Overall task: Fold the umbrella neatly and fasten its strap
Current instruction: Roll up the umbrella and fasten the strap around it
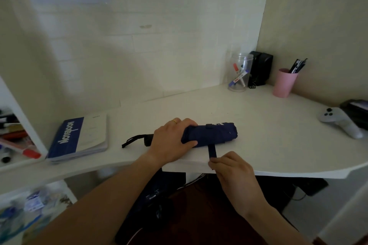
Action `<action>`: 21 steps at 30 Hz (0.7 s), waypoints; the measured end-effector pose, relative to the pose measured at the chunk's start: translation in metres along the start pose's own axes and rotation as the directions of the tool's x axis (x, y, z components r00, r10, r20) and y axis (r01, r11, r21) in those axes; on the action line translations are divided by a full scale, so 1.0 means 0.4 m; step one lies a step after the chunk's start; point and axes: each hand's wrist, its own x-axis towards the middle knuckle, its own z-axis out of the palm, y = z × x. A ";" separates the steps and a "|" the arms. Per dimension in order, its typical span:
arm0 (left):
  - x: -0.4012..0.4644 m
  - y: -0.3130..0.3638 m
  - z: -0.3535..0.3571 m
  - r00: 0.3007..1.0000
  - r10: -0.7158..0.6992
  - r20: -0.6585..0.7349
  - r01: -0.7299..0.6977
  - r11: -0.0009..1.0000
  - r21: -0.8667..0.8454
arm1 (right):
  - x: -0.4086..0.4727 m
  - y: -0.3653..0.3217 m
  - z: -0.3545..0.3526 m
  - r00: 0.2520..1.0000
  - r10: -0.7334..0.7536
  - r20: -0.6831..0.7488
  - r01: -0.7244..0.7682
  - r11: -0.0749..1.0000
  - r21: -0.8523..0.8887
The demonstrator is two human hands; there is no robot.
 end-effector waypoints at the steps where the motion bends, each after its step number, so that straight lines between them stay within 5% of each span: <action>1: 0.000 0.007 0.003 1.000 0.021 -0.019 -0.021 1.000 0.023 | 0.000 -0.005 -0.004 1.000 -0.017 0.003 0.017 1.000 0.013; 8: -0.015 0.023 0.028 0.975 0.205 -0.081 -0.191 0.970 0.153 | 0.015 -0.002 -0.060 0.996 -0.064 -0.065 0.069 0.995 0.072; 12: -0.033 0.029 0.024 0.957 0.273 -0.101 -0.270 0.962 0.049 | 0.061 0.038 -0.098 0.973 0.146 -0.178 -0.094 0.957 0.273; 21: -0.043 0.018 0.029 0.965 0.264 -0.010 -0.264 0.964 -0.021 | 0.141 0.083 -0.090 0.941 0.333 -0.055 -0.273 0.848 0.455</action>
